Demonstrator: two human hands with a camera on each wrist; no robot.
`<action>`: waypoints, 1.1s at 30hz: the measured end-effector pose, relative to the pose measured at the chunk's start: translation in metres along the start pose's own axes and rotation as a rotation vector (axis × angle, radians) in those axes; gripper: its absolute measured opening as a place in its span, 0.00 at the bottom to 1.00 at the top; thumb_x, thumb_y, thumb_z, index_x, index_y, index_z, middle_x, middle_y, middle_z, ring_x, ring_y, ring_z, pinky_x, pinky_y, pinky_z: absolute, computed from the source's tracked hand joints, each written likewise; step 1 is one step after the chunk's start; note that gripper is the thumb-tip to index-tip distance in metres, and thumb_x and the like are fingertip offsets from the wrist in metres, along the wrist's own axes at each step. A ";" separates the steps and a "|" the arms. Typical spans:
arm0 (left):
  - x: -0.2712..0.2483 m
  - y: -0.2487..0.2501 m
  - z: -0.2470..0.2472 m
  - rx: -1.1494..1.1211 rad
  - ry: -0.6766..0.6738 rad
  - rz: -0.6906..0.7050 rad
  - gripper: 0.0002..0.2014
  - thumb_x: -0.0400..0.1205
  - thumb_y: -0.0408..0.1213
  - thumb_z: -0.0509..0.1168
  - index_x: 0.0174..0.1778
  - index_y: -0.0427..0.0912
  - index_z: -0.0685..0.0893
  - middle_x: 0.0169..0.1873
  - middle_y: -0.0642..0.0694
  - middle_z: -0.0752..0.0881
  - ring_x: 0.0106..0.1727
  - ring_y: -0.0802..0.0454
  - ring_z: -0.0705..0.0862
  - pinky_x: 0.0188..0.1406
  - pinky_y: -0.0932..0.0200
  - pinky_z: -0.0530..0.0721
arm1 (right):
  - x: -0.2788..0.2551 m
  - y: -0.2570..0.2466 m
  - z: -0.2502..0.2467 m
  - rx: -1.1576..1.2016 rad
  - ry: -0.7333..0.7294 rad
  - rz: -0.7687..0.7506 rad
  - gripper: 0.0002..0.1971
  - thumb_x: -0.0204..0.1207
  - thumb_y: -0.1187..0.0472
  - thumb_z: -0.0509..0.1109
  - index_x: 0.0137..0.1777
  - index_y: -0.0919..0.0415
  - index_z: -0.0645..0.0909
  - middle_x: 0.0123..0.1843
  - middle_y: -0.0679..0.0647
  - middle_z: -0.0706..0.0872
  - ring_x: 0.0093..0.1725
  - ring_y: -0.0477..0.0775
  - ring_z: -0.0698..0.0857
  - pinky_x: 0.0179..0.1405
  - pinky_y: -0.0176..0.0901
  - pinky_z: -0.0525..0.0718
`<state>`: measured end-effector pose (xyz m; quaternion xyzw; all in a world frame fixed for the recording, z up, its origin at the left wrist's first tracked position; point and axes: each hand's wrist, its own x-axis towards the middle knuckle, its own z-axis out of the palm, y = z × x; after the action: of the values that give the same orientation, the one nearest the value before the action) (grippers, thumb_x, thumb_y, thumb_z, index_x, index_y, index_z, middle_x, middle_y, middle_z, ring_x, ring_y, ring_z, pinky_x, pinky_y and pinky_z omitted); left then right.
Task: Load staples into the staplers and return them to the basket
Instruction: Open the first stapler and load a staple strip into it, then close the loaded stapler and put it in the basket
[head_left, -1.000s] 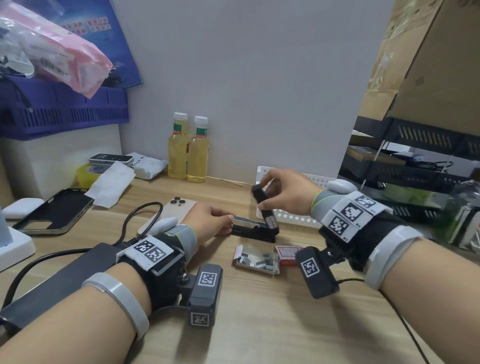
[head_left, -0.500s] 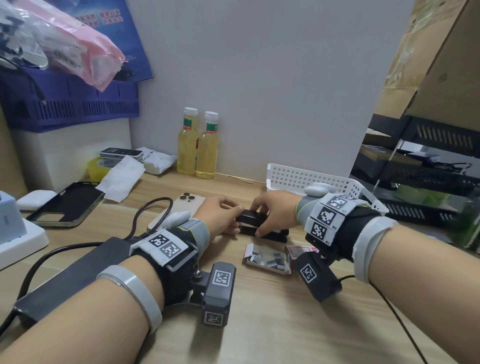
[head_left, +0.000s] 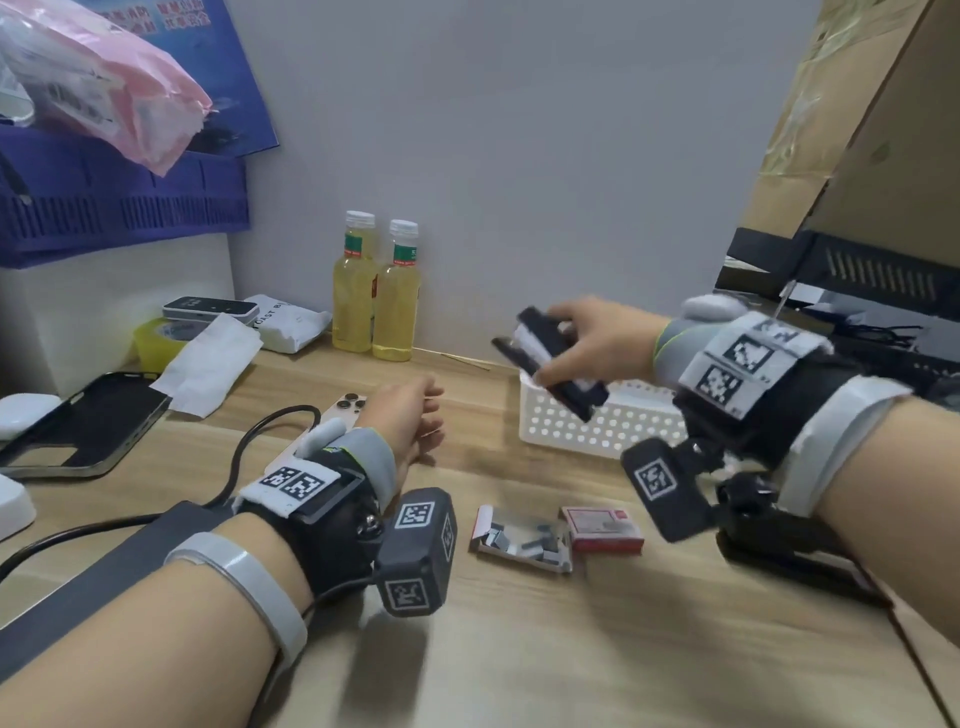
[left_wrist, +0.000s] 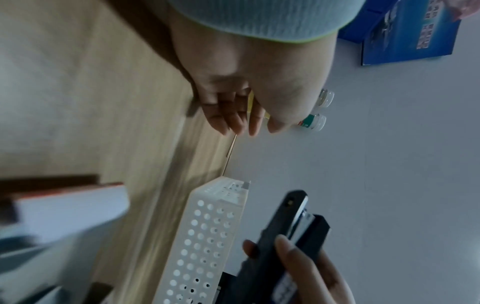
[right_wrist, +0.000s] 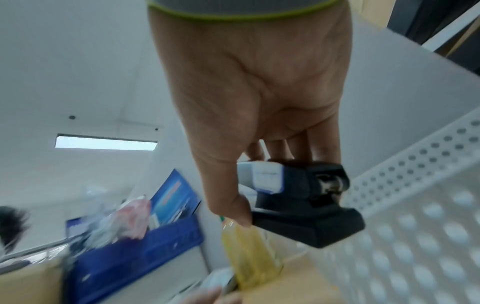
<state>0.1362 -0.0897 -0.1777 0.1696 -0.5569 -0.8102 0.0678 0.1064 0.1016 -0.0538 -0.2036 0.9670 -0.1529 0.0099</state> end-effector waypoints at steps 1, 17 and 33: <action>0.005 0.001 0.005 0.002 -0.015 -0.018 0.09 0.87 0.39 0.61 0.50 0.38 0.82 0.41 0.45 0.78 0.32 0.53 0.76 0.31 0.60 0.80 | 0.011 0.004 -0.012 0.039 0.040 0.032 0.24 0.66 0.52 0.81 0.62 0.53 0.81 0.54 0.54 0.91 0.49 0.59 0.92 0.51 0.59 0.92; 0.044 -0.013 0.036 0.082 -0.430 -0.064 0.09 0.84 0.32 0.68 0.57 0.32 0.85 0.41 0.38 0.83 0.33 0.51 0.85 0.40 0.56 0.87 | 0.134 0.048 0.006 -0.389 -0.349 0.469 0.12 0.71 0.50 0.79 0.39 0.58 0.83 0.27 0.51 0.89 0.32 0.53 0.88 0.42 0.43 0.89; -0.008 0.014 0.008 0.947 -0.765 0.053 0.18 0.73 0.43 0.80 0.59 0.53 0.89 0.49 0.51 0.92 0.52 0.56 0.88 0.65 0.54 0.83 | 0.103 0.048 0.009 -0.266 -0.362 0.346 0.21 0.81 0.69 0.65 0.74 0.65 0.78 0.66 0.61 0.88 0.58 0.60 0.92 0.47 0.53 0.91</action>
<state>0.1397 -0.0852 -0.1609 -0.1358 -0.8455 -0.4761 -0.2000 -0.0063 0.0997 -0.0727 -0.0592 0.9814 0.0182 0.1815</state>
